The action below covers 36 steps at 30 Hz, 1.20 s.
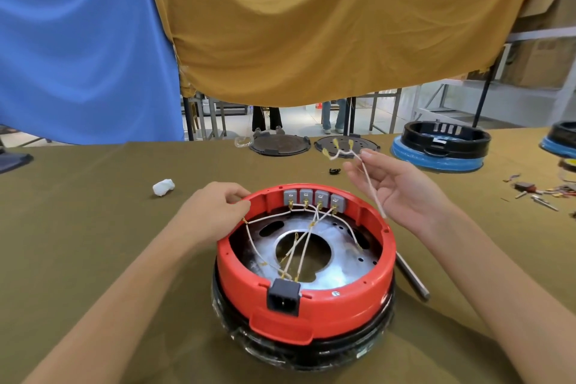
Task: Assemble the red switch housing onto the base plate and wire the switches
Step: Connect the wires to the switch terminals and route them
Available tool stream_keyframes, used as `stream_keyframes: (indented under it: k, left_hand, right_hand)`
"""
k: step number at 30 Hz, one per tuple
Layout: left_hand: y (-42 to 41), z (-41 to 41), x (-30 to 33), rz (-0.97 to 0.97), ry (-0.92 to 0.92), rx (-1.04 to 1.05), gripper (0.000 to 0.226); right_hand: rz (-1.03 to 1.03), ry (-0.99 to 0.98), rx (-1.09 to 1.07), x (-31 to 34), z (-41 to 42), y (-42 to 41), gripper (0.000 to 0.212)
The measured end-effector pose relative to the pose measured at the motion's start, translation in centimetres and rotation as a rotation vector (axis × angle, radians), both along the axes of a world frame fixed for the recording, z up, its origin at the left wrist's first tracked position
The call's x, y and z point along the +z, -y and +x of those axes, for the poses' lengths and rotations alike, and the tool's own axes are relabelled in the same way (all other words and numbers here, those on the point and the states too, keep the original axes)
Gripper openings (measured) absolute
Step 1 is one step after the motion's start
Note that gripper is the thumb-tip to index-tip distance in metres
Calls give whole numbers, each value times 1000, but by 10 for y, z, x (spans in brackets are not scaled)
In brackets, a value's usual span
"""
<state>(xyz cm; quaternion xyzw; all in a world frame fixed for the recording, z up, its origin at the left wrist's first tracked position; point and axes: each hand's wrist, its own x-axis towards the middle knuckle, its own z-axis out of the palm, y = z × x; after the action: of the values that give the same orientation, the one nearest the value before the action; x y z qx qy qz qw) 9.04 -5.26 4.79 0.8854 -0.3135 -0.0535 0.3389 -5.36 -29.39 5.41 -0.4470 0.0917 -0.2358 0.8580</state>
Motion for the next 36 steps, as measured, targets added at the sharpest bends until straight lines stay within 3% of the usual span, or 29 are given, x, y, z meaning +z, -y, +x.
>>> stream_keyframes:
  k: [3, 6, 9, 12, 16, 22, 33, 36]
  left_hand:
    - [-1, 0, 1, -28, -13, -16, 26]
    - [0, -4, -1, 10, -5, -42, 33]
    - [3, -8, -1, 79, 162, -36, 35]
    - [5, -16, 5, -162, 233, -85, 26]
    - [10, -33, 12, -512, -51, -308, 31]
    - [16, -38, 10, -756, -180, -352, 17]
    - [22, -40, 14, -843, -629, -278, 28]
    - [23, -38, 12, -773, -583, -288, 22]
  right_hand:
    - [-139, -28, -31, 0, 2, -1, 13]
    - [-149, 6, -51, 1, 2, -2, 14]
    - [-213, 36, -52, 3, -1, -3, 18]
    - [-314, 89, -61, 6, -2, -11, 16]
    - [-455, 172, -19, 7, -3, -25, 13]
    - [-623, 206, -10, 6, -7, -34, 10]
    - [-807, 248, -252, 5, -2, -38, 13]
    - [-723, 195, -185, 5, -4, -36, 10]
